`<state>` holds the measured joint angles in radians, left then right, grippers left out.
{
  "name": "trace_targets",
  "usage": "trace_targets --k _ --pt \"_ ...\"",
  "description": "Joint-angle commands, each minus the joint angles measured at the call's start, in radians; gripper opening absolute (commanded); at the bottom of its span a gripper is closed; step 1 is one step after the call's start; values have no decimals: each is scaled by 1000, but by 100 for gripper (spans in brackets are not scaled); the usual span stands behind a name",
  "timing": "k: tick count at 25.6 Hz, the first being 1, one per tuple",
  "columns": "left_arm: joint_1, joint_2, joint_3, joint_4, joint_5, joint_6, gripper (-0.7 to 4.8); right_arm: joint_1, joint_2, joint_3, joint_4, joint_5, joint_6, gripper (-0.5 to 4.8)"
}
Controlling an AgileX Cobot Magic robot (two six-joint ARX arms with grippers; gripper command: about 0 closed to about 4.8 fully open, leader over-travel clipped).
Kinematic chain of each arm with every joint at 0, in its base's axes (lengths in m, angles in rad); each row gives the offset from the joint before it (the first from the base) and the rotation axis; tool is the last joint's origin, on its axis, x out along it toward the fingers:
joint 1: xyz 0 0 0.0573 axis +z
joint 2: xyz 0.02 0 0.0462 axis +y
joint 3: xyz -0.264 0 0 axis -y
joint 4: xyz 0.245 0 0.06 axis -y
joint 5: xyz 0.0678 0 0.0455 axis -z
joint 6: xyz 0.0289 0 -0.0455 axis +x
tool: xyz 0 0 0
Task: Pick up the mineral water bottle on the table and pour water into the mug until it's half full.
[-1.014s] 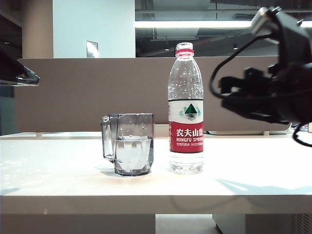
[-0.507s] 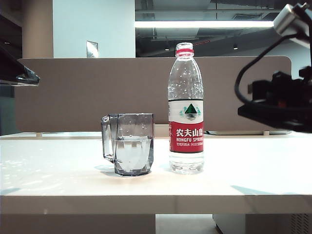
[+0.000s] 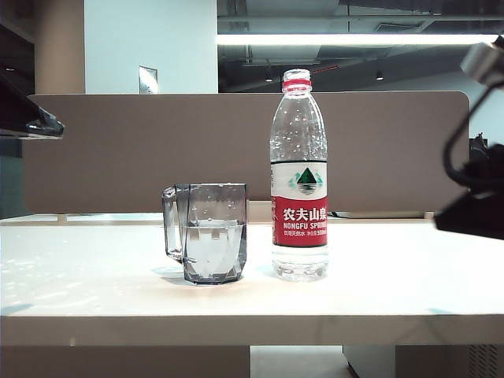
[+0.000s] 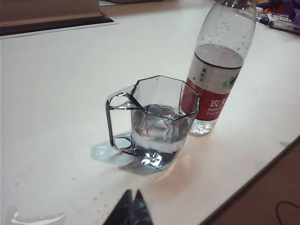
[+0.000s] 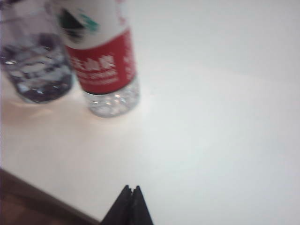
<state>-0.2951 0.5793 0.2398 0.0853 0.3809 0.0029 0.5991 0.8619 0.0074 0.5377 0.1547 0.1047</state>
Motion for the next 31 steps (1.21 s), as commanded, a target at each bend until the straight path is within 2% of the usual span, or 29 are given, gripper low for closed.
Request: trace_targets --k 1,12,16,21,31 --pt "-1 -1 3 6 1 -3 -5 -87 -105 -7 -134 -6 0 -6" --pt "-1 -1 3 6 0 -3 -5 -400 -409 -7 -491 -264 1 -6" --pt "-1 -1 3 6 1 -3 -5 -442 -524 -7 -586 -265 31 -6" --pt "-1 -1 3 6 0 -3 -5 -480 -616 -7 -663 -215 31 -6" --pt "-1 -1 3 6 0 -3 -5 -494 -761 -7 -715 -196 30 -5"
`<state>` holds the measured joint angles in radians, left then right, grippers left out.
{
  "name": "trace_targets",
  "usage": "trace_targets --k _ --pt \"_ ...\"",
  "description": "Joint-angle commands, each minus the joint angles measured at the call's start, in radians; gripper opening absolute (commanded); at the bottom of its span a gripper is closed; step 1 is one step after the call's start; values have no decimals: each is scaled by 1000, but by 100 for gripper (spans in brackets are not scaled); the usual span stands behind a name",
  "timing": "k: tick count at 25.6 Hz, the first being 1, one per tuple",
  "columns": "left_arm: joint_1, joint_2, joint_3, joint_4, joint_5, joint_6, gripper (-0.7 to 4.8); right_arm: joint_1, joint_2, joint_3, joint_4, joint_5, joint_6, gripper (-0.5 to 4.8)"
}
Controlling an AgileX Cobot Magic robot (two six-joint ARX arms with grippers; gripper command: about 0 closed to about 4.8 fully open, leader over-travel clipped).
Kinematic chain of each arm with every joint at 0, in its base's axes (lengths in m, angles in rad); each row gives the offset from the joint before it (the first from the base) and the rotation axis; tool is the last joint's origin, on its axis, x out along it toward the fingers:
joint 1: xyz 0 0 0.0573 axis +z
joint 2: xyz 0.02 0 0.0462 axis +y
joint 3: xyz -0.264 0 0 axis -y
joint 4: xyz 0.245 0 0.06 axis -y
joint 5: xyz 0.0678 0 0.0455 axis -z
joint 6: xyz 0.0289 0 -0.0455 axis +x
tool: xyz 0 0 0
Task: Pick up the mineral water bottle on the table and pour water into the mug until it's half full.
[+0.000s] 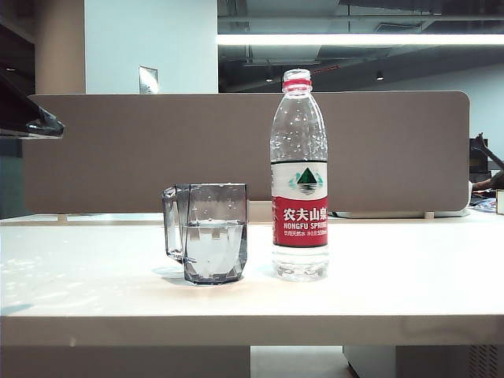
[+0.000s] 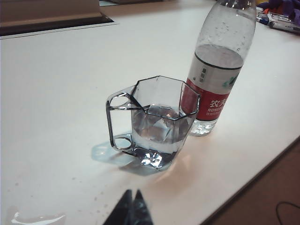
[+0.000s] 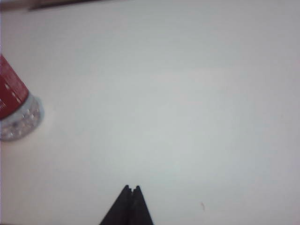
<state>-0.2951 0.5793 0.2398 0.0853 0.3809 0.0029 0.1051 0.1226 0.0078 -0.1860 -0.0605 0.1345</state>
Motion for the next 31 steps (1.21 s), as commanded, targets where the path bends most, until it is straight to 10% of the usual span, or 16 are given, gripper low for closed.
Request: trace_targets --k 1,31 --pt "-1 -1 3 6 0 -3 -5 -1 -30 -7 7 32 0 -6" --pt "-1 -1 3 6 0 -3 -5 -34 -122 -7 4 58 -11 -5"
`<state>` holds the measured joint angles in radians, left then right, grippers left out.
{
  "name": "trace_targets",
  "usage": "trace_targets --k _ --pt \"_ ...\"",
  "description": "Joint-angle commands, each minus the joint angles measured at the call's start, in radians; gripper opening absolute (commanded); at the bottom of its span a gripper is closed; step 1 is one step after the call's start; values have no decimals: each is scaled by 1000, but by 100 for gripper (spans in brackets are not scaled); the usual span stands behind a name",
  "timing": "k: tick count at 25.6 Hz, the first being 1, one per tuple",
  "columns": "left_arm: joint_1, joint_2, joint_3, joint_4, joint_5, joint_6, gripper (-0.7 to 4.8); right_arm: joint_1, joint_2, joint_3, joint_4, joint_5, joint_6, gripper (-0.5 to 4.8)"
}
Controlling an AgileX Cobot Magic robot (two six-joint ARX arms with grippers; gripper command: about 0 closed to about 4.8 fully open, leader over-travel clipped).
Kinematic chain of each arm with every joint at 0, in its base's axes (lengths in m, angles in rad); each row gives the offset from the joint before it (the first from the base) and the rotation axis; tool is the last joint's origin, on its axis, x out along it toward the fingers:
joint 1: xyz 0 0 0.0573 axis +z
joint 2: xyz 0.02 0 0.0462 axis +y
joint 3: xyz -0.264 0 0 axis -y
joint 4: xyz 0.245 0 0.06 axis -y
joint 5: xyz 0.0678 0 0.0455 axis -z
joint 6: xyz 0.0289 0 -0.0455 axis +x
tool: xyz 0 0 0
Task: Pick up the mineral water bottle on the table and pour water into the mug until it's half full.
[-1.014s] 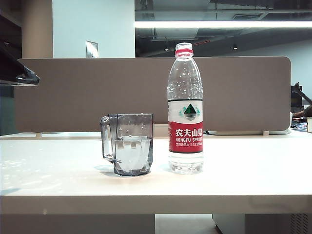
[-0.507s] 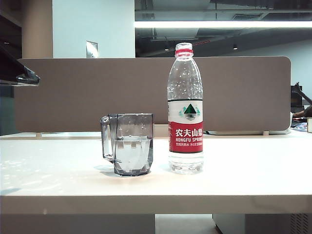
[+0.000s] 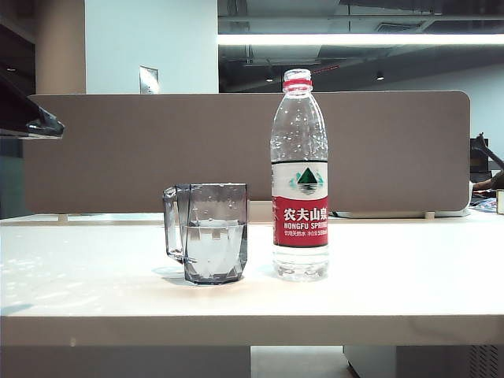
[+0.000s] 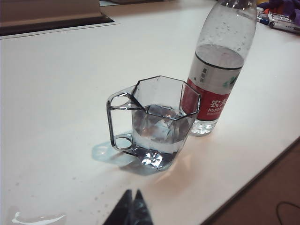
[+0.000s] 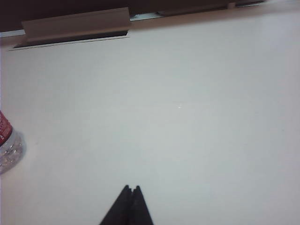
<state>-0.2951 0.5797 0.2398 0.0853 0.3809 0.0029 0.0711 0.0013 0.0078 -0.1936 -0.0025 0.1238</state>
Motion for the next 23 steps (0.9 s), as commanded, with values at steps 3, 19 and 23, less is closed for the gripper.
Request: trace_targets --k 3,19,23 --pt "-1 -2 3 6 0 -3 -5 0 -1 -7 11 0 7 -5" --pt "97 -353 -21 -80 20 27 -5 0 0 -7 11 4 7 -5" --pt "178 -446 -85 -85 -7 21 -5 0 -1 -7 11 3 7 -5"
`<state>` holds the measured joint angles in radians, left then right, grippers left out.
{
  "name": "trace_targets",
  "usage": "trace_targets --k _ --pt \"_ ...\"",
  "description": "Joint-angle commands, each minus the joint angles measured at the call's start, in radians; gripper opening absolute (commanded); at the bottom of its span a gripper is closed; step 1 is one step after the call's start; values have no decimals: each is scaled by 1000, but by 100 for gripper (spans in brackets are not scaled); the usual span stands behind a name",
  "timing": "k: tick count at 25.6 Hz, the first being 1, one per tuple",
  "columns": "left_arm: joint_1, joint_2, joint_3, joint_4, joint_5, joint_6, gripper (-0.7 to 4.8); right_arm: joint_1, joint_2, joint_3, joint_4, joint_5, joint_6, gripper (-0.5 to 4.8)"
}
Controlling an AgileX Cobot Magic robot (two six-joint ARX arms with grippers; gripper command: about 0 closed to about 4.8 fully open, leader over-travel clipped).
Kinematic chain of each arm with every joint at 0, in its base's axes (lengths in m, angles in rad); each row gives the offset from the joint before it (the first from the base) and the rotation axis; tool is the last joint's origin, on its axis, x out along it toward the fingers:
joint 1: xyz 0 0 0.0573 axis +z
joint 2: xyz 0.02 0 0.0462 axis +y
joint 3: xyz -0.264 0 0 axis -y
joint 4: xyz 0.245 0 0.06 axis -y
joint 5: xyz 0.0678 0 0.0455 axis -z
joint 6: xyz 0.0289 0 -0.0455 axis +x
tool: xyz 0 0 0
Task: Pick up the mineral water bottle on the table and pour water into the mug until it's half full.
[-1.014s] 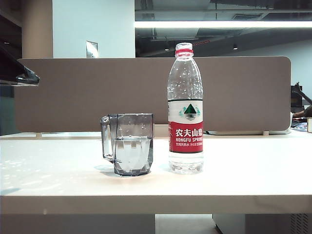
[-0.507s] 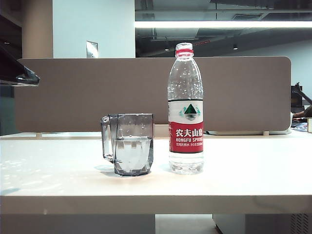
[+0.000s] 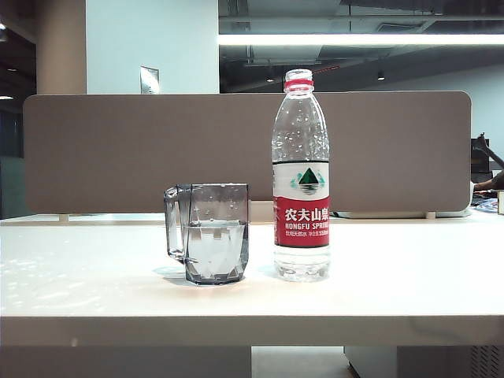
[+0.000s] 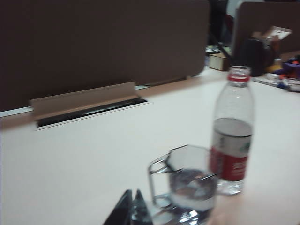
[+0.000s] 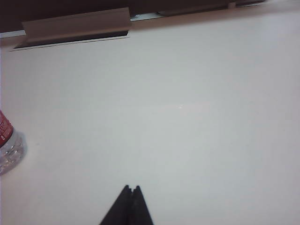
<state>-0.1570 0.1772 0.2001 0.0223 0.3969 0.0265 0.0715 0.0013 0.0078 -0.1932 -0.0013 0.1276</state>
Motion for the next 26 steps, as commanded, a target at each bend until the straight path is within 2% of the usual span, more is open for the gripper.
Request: trace_targets --k 1,7,9,14,18,26 --pt "55 -62 -63 -22 -16 -11 -5 0 -1 -7 11 3 3 -5" --pt "101 -170 -190 -35 -48 -125 -5 0 -1 -7 10 3 3 -5" --pt "100 -170 -191 -128 -153 -124 -5 1 0 -7 11 2 3 -5" --pt "100 -170 -191 -194 -266 -124 -5 1 -1 -7 11 2 3 -5" --pt "102 -170 -191 -194 -270 -83 -5 0 -1 -7 11 2 3 -5" --pt "169 -170 -191 -197 -302 -87 -5 0 -1 -7 11 2 3 -5"
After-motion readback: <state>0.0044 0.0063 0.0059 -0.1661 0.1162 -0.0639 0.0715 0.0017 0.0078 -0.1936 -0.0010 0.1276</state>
